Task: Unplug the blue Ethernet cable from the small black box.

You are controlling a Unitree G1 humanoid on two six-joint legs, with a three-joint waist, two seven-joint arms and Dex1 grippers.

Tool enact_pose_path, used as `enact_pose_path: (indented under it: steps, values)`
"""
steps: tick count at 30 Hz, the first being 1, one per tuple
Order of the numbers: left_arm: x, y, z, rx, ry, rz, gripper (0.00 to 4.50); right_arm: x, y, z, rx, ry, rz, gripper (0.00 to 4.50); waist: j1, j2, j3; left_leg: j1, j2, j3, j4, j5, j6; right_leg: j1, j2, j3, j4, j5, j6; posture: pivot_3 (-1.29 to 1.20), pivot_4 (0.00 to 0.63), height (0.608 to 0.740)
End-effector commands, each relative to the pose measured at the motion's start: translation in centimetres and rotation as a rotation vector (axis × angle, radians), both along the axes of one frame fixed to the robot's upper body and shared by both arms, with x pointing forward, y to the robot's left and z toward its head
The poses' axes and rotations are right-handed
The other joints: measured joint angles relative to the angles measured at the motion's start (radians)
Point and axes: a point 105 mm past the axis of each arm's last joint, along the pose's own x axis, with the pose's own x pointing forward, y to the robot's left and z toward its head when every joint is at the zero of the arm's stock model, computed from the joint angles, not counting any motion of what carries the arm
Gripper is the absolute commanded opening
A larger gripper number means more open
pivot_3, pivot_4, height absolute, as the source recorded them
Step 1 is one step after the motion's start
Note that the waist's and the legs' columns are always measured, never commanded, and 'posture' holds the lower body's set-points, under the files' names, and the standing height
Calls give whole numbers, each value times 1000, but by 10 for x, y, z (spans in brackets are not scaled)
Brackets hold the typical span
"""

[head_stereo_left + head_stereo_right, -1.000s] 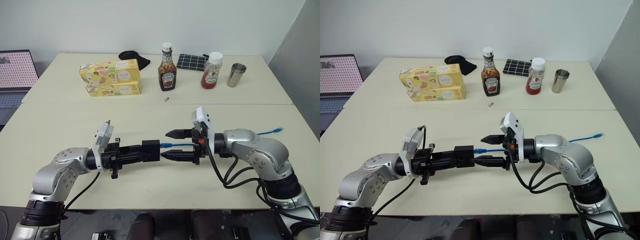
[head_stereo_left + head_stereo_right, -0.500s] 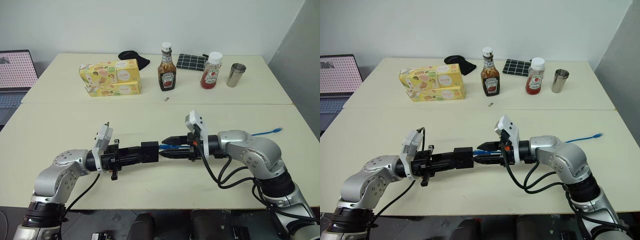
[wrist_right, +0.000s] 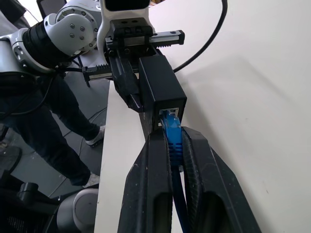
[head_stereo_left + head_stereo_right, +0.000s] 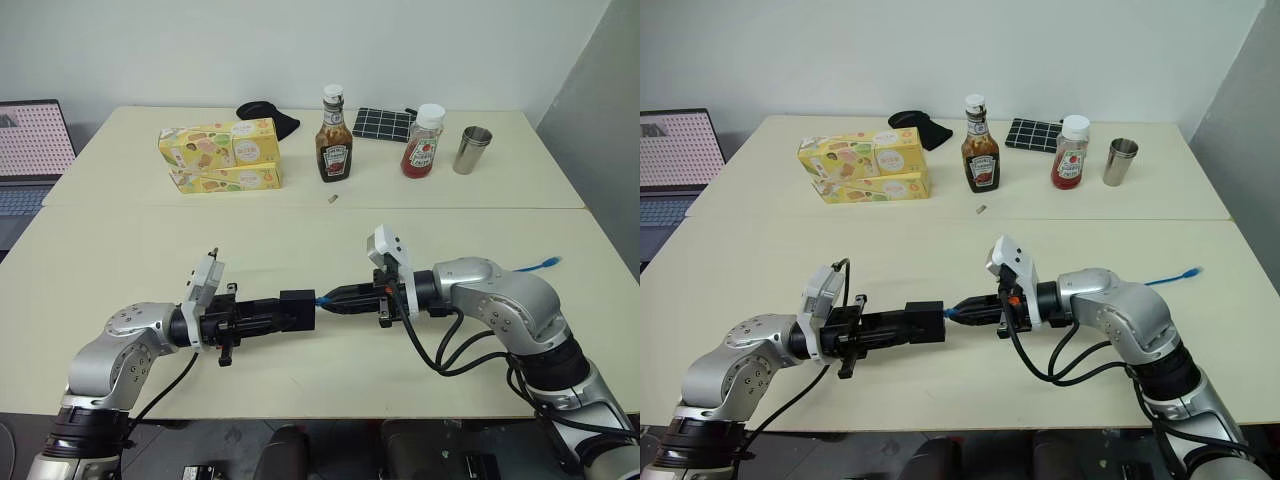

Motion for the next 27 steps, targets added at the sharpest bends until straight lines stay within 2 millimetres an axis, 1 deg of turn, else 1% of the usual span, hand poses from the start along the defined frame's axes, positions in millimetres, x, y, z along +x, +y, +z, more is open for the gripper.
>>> enact_pose_path:
  steps: [1, 5, 9, 12, 14, 18, 22, 24, 25, 27]
  values:
    - [-5, -3, 4, 5, -29, -31, 777, 0, 0, 6, -7, -24, 22, 38, 0, 0, 0, 0, 0, 0, 0, 0, 0, 0, 0, 0, 0, 0, 0, 0, 150, 740]
    - [-4, -2, 2, 13, -31, -9, 776, 1, -3, 3, -18, -1, 24, 37, 0, 0, 0, 0, 0, 0, 0, 0, 0, 0, 0, 0, 0, 0, 0, 0, 150, 740]
    - [0, 9, -4, 38, -26, 65, 776, 5, -18, -3, -48, 10, -7, 36, 0, 0, 0, 0, 0, 0, 0, 0, 0, 0, 0, 0, 0, 0, 0, 0, 150, 740]
    - [-1, 16, -8, 48, -15, 96, 776, 6, -25, -3, -56, 8, -21, 36, 0, 0, 0, 0, 0, 0, 0, 0, 0, 0, 0, 0, 0, 0, 0, 0, 150, 740]
    - [-1, 17, -9, 46, -9, 103, 776, 4, -27, -2, -50, 6, -19, 35, 0, 0, 0, 0, 0, 0, 0, 0, 0, 0, 0, 0, 0, 0, 0, 0, 150, 740]
    - [-6, 5, -7, 33, -12, 56, 775, -12, -18, 5, -10, -2, 50, 21, 0, 0, 0, 0, 0, 0, 0, 0, 0, 0, 0, 0, 0, 0, 0, 0, 150, 740]
    - [-8, -9, -1, 14, -16, 7, 775, -19, -9, 5, 11, -2, 74, 20, 0, 0, 0, 0, 0, 0, 0, 0, 0, 0, 0, 0, 0, 0, 0, 0, 150, 740]
    - [-7, -13, 2, 9, -17, -10, 775, -17, -7, 6, 28, -20, 62, 720, 0, 0, 0, 0, 0, 0, 0, 0, 0, 0, 0, 0, 0, 0, 0, 0, 150, 740]
    - [-6, -15, 4, 7, -16, -15, 775, -16, -7, 7, 34, -25, 58, 767, 0, 0, 0, 0, 0, 0, 0, 0, 0, 0, 0, 0, 0, 0, 0, 0, 150, 740]
    - [-5, -16, 5, 6, -12, -19, 775, -15, -7, 8, 41, -29, 53, 1274, 0, 0, 0, 0, 0, -1, 0, 0, 0, 0, 0, 0, 0, 0, 0, 0, 150, 740]
